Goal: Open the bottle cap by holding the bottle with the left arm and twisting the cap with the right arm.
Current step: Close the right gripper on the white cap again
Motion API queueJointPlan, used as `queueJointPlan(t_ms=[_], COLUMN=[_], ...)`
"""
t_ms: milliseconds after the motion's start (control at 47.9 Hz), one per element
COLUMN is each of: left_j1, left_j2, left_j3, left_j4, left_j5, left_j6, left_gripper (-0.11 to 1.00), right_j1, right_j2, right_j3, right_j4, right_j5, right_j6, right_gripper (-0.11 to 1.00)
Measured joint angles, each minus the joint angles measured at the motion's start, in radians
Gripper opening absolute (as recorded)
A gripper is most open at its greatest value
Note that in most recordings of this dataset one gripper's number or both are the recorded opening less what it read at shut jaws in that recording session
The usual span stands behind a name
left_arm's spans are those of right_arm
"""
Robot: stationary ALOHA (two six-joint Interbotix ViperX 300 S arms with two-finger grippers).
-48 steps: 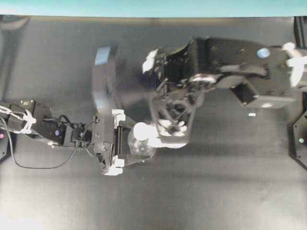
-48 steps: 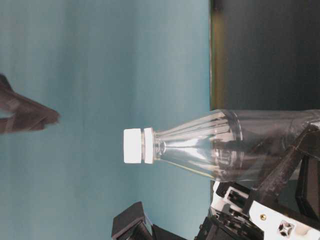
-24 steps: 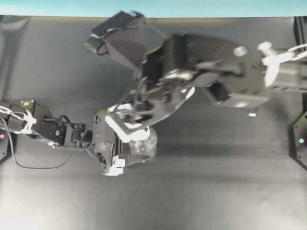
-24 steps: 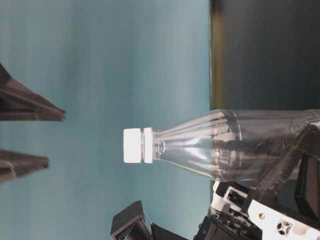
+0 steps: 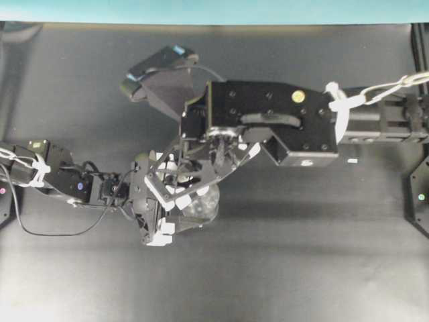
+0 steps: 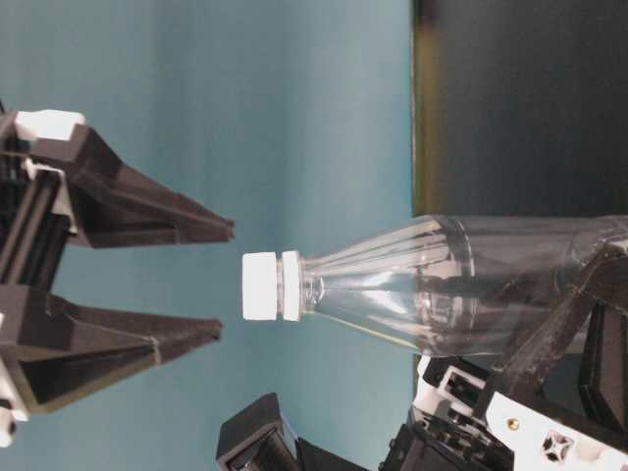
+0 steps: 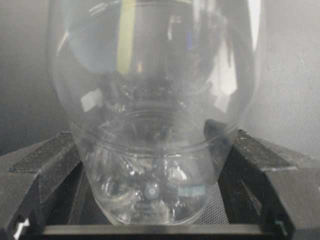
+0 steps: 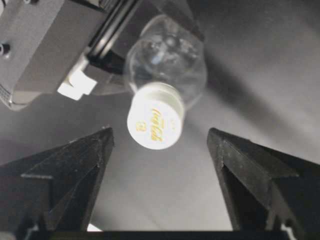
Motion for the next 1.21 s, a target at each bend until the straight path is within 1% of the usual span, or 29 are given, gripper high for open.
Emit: queueJointPlan(t_ms=[167, 271, 375, 417, 542, 563, 793, 855, 980, 1210], left_j1=[0.0, 0.0, -0.002, -0.002, 0.0, 0.0, 0.0, 0.0, 0.0, -0.002], left_j2=[0.0, 0.0, 0.0, 0.0, -0.002, -0.002, 0.0, 0.0, -0.002, -0.002], left_j3=[0.0, 0.0, 0.0, 0.0, 0.0, -0.002, 0.0, 0.0, 0.0, 0.0], left_j4=[0.0, 0.0, 0.0, 0.0, 0.0, 0.0, 0.0, 0.0, 0.0, 0.0], left_j5=[0.0, -0.002, -0.002, 0.0, -0.002, 0.0, -0.002, -0.002, -0.002, -0.002], left_j6=[0.002, 0.0, 0.0, 0.0, 0.0, 0.0, 0.0, 0.0, 0.0, 0.0], left_gripper=[0.83, 0.83, 0.83, 0.83, 0.83, 0.83, 0.83, 0.83, 0.83, 0.83], right_j1=[0.003, 0.003, 0.003, 0.003, 0.003, 0.003, 0.003, 0.005, 0.003, 0.005], right_j2=[0.002, 0.002, 0.002, 0.002, 0.002, 0.002, 0.002, 0.0, 0.0, 0.0], right_j3=[0.035, 0.054, 0.067, 0.071, 0.075, 0.075, 0.075, 0.075, 0.075, 0.075], right_j4=[0.012, 0.009, 0.012, 0.012, 0.012, 0.012, 0.012, 0.009, 0.008, 0.008], right_j5=[-0.044, -0.049, -0.055, -0.054, -0.057, -0.057, -0.064, -0.064, -0.064, -0.06], right_j6=[0.0, 0.0, 0.0, 0.0, 0.0, 0.0, -0.002, -0.012, -0.081, -0.348], right_gripper=[0.73, 0.72, 0.67, 0.62, 0.39, 0.37, 0.37, 0.37, 0.37, 0.37])
